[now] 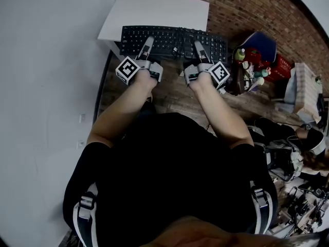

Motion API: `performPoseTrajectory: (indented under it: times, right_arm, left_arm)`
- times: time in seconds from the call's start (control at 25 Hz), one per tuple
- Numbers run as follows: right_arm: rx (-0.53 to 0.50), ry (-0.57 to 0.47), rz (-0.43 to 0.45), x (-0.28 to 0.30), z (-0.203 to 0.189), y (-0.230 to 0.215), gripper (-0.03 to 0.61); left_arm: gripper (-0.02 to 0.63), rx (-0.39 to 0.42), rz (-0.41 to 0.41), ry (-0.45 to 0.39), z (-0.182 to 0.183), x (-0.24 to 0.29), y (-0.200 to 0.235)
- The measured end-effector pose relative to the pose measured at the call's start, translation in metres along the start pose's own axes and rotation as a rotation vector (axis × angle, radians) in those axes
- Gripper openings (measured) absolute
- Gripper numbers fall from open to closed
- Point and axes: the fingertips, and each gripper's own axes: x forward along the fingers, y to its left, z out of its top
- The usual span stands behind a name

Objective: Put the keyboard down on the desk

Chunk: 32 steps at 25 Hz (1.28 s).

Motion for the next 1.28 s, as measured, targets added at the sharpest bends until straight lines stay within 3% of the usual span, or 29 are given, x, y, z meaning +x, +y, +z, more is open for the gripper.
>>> performPoseTrajectory:
  times: [0.44,0.56,0.68,0.88,1.04,1.28]
  right_arm:
    - [0.009,-0.059,-0.011,0.099,-0.005,-0.023,0.091]
    - [0.035,-0.091,0.002,0.124,-0.005,-0.025,0.092]
    - [0.058,-0.11,0.016,0.151,-0.002,-0.021,0.092]
    - [0.068,-0.119,0.009,0.193,0.006,0.0,0.097]
    - [0.061,-0.126,-0.005,0.218,0.006,-0.008,0.097]
    - [0.052,-0.146,-0.021,0.256,0.005,-0.018,0.097]
  left_arm:
    - [0.089,-0.037,-0.01,0.034,0.073,0.069,0.04]
    - [0.087,-0.066,-0.047,0.038,0.091,0.089,0.04]
    - [0.087,-0.049,-0.024,0.054,0.11,0.109,0.047]
    - [0.087,-0.101,-0.058,0.062,0.134,0.151,0.019]
    - [0.087,-0.055,-0.005,0.083,0.154,0.166,0.043]
    - [0.087,-0.104,-0.031,0.088,0.178,0.193,0.055]
